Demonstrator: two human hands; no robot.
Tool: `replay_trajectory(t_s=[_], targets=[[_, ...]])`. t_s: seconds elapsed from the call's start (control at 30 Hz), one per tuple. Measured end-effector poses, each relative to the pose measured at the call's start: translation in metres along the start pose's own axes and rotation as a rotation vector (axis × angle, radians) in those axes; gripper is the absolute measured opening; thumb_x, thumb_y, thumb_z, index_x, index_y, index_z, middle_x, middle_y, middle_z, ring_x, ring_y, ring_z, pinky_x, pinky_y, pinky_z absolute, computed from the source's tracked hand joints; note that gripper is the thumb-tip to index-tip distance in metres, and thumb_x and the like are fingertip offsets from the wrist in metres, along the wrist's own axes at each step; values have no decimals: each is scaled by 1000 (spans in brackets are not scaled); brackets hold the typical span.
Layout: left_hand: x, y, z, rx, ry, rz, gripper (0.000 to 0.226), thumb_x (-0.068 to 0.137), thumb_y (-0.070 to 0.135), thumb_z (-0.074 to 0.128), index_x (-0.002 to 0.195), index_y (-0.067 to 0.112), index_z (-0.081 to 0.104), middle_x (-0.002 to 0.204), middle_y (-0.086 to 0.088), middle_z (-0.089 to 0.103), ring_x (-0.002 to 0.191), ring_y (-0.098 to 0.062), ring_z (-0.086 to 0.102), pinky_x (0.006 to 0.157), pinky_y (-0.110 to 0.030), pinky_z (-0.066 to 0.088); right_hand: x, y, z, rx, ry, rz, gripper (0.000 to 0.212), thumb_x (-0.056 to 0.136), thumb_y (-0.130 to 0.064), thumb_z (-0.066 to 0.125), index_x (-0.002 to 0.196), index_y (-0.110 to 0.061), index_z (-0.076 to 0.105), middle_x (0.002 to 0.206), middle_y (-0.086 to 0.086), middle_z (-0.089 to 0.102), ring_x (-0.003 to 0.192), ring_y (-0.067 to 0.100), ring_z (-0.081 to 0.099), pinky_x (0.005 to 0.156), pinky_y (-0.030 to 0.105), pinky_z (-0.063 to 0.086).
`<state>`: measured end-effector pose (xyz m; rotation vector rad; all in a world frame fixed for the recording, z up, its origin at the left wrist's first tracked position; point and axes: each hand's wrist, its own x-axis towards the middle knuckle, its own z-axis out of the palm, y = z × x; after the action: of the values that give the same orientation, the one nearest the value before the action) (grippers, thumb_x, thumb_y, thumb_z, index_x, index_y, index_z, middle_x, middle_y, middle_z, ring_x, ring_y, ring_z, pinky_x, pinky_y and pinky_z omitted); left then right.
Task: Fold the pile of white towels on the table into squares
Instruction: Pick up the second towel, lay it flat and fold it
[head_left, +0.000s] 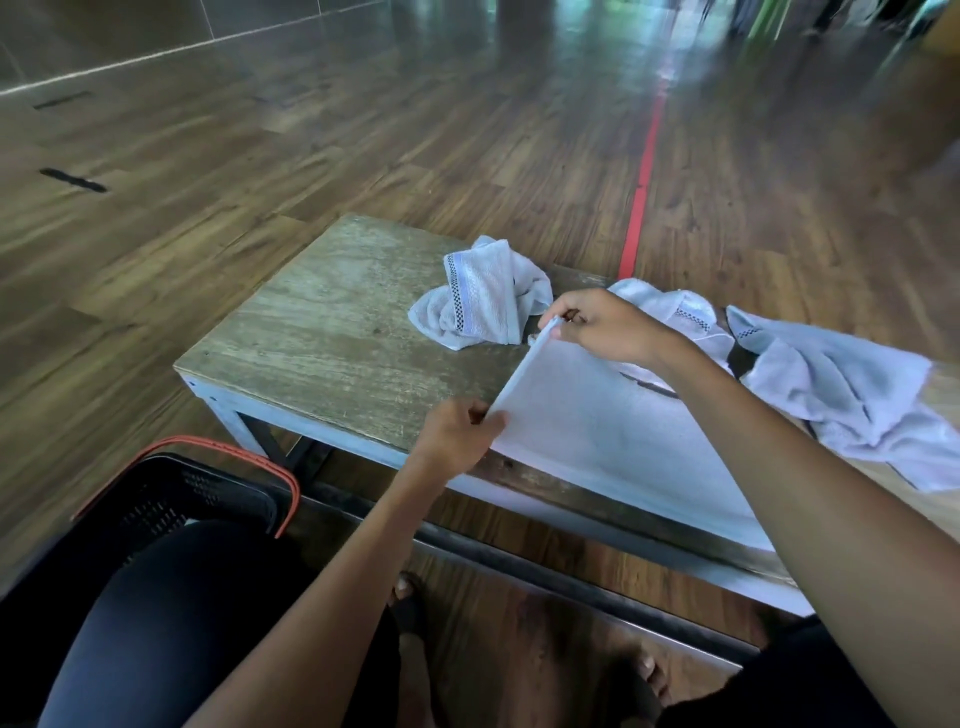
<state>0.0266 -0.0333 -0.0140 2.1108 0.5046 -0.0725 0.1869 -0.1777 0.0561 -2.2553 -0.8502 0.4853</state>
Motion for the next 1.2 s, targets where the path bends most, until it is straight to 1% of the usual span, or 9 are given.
replay_trajectory(t_s=[0.13,0.3,0.47,0.53,0.63,0.7,0.87,0.97,1.2], targets=[[-6,12,-21,-64,245,140,20,90,29,60,76,16,55,59,5,50,52,-11,45,49,-25,32,1,-2,-2,40,127,-15,17,92,-11,56,104,-20,63,81,-9,51,74,1,49,73,19,38],[-17,41,-35,-93,442,307,7,88,25,63,92,19,64,64,8,58,59,-6,55,56,-22,41,-8,-11,-20,91,281,-114,16,90,-4,57,95,-17,65,83,-2,44,66,-3,46,63,4,37],[-34,64,-13,-167,363,403,23,82,8,67,104,16,63,80,14,62,72,12,57,67,-3,44,-37,8,-41,225,243,-10,20,90,-5,58,87,-24,62,66,-4,57,61,3,51,58,16,39],[-43,70,4,-165,351,461,25,80,6,69,103,14,65,83,9,66,75,8,59,68,-3,43,-51,21,-48,325,226,98,14,86,-5,58,83,-17,64,62,-5,60,60,8,52,56,18,38],[-50,71,34,-165,308,506,26,76,7,69,100,18,65,85,7,69,79,-2,62,72,-12,47,-69,38,-55,328,240,213,17,79,-30,63,72,-15,64,64,0,58,65,14,50,65,30,38],[-50,69,57,-140,257,546,25,76,11,67,99,22,64,85,8,68,77,-4,62,72,-19,50,-79,49,-57,261,256,261,18,83,-29,64,69,-18,61,65,2,57,63,12,52,61,26,39],[-48,59,105,27,185,698,20,74,16,57,94,18,63,81,1,65,73,-19,60,65,-36,52,-98,81,-53,228,144,362,7,89,-10,62,91,-14,56,77,5,57,66,13,53,54,17,38],[-48,52,122,148,197,782,20,72,18,51,89,17,62,79,3,66,72,-22,60,62,-34,51,-105,95,-49,245,123,394,14,89,-8,63,101,-6,57,85,7,57,73,13,53,56,14,44],[-46,48,135,411,154,836,32,65,30,43,90,24,62,79,9,63,80,-18,59,71,-27,30,-105,115,-33,43,78,392,5,89,-8,60,88,-13,57,76,-3,56,65,6,50,55,14,39]])
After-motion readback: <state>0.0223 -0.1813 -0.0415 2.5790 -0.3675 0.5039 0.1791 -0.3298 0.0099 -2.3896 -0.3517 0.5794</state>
